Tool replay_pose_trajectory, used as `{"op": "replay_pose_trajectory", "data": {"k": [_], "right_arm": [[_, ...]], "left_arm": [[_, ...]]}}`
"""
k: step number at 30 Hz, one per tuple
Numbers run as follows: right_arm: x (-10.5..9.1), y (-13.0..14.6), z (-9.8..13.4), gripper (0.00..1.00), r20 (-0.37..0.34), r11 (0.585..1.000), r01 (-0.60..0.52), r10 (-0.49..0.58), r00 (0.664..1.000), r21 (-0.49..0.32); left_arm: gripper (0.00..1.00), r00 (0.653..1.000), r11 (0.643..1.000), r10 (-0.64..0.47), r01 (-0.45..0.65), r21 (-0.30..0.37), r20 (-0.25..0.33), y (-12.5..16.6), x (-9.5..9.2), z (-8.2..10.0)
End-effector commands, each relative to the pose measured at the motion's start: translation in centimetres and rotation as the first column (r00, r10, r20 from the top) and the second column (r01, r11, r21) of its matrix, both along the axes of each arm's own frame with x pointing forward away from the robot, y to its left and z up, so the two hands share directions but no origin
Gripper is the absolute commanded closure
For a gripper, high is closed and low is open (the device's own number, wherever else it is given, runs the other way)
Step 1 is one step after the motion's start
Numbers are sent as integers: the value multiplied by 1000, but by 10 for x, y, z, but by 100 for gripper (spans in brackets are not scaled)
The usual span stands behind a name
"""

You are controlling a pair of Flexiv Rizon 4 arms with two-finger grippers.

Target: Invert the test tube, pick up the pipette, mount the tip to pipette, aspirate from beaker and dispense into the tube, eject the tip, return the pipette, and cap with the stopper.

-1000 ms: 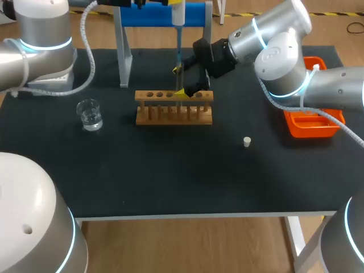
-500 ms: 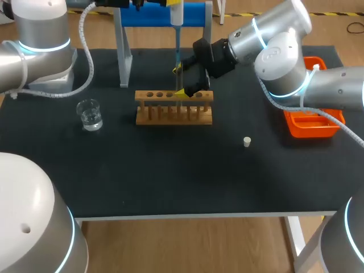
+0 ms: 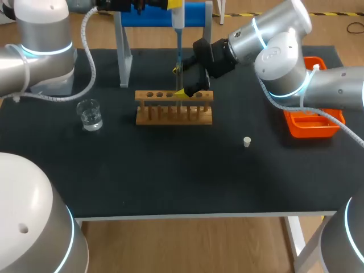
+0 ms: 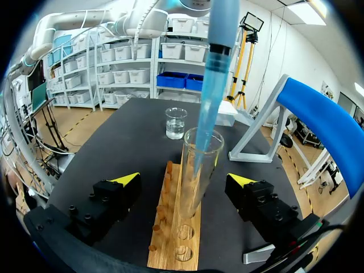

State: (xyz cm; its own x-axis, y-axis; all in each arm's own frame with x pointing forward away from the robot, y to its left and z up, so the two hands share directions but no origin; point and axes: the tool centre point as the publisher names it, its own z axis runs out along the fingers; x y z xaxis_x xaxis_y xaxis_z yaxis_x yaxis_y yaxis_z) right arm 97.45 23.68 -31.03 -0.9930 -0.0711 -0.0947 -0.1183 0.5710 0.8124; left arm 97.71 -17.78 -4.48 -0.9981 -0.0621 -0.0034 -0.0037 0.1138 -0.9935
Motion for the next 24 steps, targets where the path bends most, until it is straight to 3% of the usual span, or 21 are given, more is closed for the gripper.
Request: {"op": "replay_pose_trajectory", "data": {"k": [1,24], "right_arm": [[0,-1,2,0,-2,1000,-1,1,1000,-4],[0,-1,2,0,-2,1000,-1,1,1000,-4]], "left_arm": [[100,1000,1000,-5,5,-4,-3,-1,3,-3],[100,1000,1000,-3,3,-2,-12,1,4,-18]]}}
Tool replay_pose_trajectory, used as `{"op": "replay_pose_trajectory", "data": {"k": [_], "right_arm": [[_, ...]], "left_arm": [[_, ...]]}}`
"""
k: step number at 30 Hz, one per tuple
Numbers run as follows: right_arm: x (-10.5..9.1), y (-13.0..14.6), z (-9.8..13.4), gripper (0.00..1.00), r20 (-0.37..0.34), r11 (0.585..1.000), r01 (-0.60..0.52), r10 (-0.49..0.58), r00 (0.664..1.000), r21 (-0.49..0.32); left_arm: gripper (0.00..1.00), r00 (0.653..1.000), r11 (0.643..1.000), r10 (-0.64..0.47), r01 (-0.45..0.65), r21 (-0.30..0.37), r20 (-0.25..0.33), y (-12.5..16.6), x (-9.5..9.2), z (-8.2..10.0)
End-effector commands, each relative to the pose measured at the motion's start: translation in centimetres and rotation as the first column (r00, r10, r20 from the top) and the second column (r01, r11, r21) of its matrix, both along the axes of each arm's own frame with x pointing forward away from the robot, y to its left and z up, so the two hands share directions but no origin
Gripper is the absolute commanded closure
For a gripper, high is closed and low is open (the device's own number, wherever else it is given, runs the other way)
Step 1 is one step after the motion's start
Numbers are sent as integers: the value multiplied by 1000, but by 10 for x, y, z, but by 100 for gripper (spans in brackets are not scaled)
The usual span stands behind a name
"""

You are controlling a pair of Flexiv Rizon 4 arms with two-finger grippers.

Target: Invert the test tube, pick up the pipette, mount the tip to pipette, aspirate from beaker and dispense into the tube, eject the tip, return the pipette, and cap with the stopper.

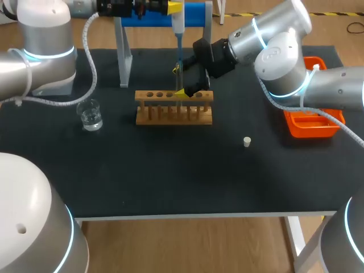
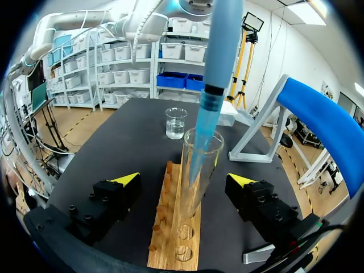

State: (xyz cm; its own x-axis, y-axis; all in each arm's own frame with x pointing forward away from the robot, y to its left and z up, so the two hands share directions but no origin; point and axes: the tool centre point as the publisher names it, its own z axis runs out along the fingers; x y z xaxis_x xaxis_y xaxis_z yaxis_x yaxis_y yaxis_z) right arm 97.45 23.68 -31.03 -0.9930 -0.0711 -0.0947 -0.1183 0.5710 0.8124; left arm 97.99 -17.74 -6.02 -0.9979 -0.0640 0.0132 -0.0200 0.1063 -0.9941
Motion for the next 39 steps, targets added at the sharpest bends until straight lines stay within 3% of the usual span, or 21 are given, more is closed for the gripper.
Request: {"op": "replay_pose_trajectory", "data": {"k": [1,39], "right_arm": [[0,-1,2,0,-2,1000,-1,1,1000,-4],[0,-1,2,0,-2,1000,-1,1,1000,-4]], "left_arm": [[100,1000,1000,-5,5,6,5,0,1,-3],[100,1000,1000,-8,8,-2,13,-2,-3,-19]]}}
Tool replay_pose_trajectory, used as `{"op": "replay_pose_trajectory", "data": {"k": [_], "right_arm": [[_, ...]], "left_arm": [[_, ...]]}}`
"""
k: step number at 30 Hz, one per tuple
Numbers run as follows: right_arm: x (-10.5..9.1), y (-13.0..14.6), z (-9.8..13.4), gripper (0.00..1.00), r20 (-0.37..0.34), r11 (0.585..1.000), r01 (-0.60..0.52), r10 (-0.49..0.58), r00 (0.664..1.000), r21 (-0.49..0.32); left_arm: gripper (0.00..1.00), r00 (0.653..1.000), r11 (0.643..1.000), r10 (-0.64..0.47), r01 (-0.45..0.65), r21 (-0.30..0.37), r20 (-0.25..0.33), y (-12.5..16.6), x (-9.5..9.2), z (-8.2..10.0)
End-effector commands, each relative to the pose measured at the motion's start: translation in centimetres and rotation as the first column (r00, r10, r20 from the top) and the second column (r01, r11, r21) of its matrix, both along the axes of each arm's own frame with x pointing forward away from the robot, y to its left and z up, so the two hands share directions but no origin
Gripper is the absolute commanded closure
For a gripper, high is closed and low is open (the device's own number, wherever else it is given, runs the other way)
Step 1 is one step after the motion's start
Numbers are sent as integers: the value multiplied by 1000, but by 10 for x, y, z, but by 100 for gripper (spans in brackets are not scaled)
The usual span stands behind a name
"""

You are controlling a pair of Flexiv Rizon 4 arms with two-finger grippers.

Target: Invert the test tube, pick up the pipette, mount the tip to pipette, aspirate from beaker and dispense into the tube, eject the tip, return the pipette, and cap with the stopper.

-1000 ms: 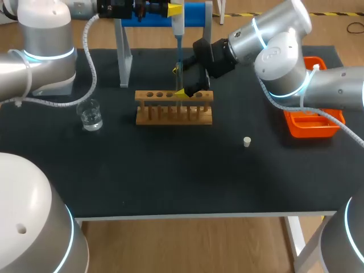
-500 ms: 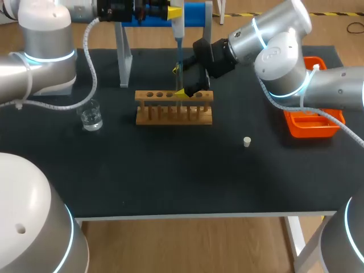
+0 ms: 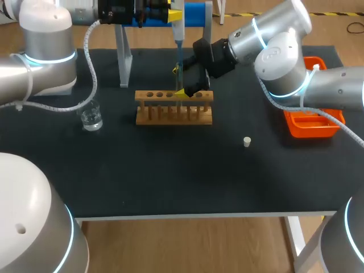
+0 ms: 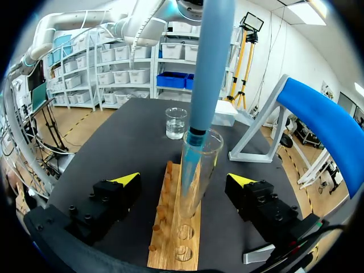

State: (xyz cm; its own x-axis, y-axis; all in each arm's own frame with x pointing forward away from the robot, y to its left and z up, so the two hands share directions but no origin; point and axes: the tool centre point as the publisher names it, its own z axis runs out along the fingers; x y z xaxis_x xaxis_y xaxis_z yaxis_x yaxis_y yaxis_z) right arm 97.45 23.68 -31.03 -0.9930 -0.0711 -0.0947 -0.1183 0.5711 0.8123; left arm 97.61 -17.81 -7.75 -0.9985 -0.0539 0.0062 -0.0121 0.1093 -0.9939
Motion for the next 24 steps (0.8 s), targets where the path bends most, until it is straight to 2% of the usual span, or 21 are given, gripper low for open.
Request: {"op": "replay_pose_trajectory", "data": {"k": [1,24], "right_arm": [[0,-1,2,0,-2,1000,-1,1,1000,-4],[0,-1,2,0,-2,1000,-1,1,1000,-4]], "left_arm": [[100,1000,1000,3,-3,-5,7,-1,0,-2],[100,1000,1000,10,-10,2,17,-1,-3,-5]]}}
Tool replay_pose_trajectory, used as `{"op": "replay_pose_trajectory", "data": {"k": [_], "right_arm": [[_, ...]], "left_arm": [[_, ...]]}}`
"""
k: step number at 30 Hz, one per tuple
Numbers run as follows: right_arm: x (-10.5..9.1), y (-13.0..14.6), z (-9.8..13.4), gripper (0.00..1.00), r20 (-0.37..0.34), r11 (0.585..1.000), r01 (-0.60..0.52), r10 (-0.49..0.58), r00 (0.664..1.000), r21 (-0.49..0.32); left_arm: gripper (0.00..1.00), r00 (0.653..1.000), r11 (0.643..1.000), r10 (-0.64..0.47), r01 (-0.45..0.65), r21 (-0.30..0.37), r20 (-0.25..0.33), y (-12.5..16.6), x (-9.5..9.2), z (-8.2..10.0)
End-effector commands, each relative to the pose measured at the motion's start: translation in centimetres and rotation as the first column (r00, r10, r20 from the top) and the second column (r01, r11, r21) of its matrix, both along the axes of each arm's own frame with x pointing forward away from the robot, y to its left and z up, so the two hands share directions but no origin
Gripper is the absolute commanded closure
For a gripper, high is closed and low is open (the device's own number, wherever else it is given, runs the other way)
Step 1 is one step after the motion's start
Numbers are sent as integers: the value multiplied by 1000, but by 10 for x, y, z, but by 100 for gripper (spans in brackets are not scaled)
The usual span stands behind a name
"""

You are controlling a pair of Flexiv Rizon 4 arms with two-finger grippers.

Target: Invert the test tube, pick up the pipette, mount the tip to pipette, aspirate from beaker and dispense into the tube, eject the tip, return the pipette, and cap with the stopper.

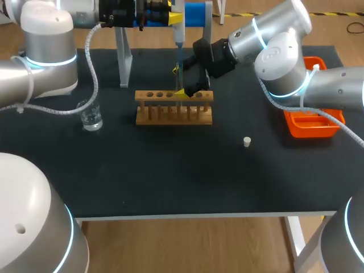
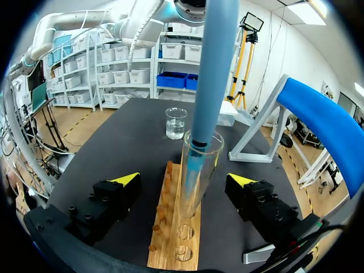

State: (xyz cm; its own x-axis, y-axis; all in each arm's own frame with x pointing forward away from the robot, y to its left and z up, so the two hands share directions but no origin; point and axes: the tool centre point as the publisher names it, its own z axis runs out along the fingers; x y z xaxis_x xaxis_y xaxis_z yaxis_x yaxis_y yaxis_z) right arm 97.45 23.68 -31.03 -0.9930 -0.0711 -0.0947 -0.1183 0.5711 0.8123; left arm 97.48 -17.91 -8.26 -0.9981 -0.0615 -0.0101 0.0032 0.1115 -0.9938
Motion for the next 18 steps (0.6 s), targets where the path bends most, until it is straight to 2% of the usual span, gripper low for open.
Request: {"op": "replay_pose_trajectory", "data": {"k": [1,18], "right_arm": [[0,-1,2,0,-2,1000,-1,1,1000,-4],[0,-1,2,0,-2,1000,-1,1,1000,-4]], "left_arm": [[100,1000,1000,2,-2,0,0,0,-1,0],[100,1000,1000,-5,5,1,-8,-2,1,-3]]}}
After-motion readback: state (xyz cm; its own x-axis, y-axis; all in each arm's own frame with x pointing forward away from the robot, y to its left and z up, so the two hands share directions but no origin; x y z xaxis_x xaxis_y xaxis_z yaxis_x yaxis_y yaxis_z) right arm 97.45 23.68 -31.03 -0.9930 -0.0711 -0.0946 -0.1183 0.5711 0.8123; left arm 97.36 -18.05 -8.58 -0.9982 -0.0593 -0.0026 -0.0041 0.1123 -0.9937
